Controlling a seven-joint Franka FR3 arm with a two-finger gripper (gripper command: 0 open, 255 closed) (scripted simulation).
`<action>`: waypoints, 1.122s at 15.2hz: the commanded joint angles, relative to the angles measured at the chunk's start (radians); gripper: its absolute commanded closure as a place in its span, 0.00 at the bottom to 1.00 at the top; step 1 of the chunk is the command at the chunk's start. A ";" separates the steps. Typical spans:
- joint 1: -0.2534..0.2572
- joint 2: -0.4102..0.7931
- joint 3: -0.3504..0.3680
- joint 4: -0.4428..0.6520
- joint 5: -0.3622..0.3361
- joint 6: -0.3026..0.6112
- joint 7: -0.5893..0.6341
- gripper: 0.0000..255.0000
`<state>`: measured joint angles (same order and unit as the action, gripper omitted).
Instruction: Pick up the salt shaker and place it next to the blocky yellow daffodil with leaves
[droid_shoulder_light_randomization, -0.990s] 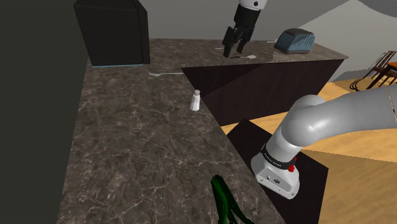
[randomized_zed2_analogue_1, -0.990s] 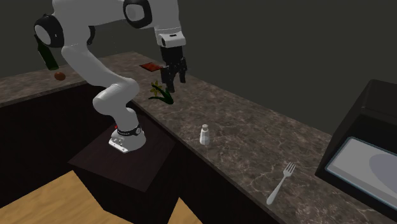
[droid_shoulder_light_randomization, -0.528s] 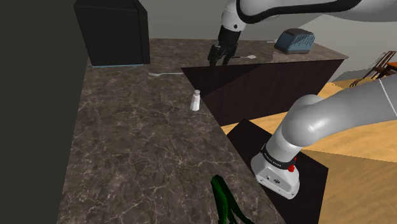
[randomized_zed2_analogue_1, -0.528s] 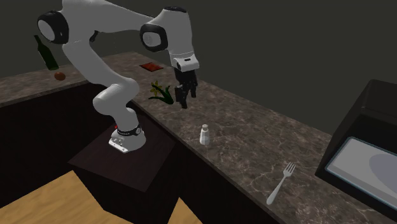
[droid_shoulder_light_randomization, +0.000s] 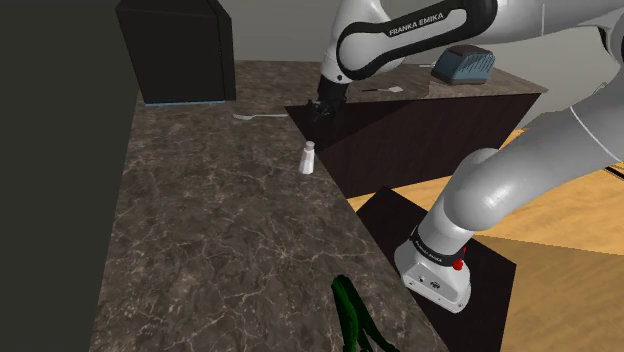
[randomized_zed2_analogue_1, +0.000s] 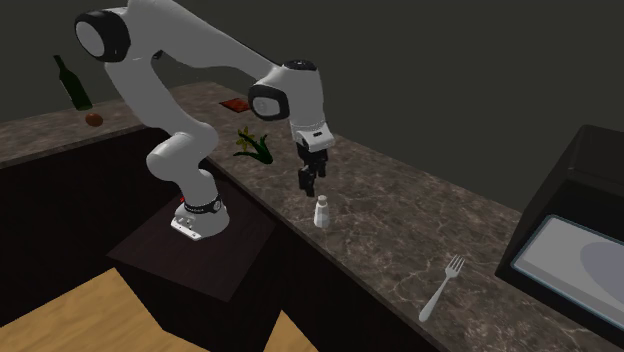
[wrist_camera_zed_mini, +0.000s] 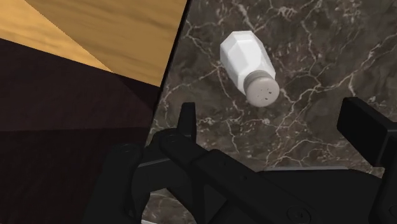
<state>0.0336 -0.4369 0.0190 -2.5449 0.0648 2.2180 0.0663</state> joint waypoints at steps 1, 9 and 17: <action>0.008 0.077 0.002 0.005 0.014 0.077 -0.003 0.00; 0.015 0.172 0.006 -0.029 0.027 0.207 -0.008 0.00; 0.015 0.179 0.006 -0.031 0.027 0.216 -0.009 0.00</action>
<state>0.0487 -0.2582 0.0251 -2.5763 0.0922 2.4335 0.0578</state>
